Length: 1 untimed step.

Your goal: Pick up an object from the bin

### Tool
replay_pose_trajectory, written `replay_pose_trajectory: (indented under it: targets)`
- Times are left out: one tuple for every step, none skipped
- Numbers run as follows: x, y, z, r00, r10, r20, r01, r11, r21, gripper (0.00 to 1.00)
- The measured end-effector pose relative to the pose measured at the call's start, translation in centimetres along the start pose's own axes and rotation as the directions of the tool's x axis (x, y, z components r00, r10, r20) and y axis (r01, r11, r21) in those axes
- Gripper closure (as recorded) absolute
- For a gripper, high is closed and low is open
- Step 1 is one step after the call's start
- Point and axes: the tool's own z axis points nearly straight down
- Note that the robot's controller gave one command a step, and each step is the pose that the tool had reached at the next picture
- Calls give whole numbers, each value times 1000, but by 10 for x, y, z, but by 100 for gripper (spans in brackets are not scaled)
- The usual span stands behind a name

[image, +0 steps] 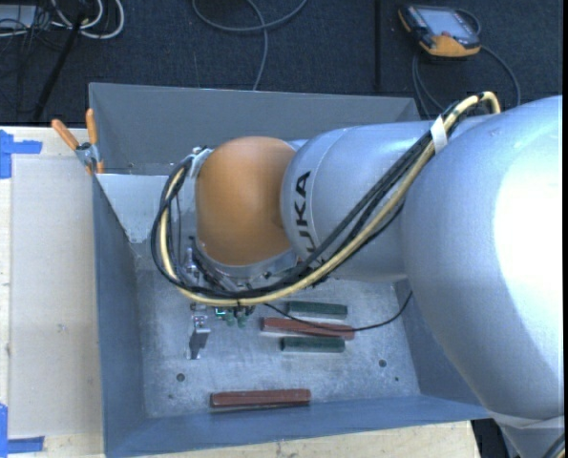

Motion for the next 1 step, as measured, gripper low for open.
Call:
replay_pose_trajectory:
  targets:
    - [-2,-1,-4,1000,3,7,-3,1000,-2,0]
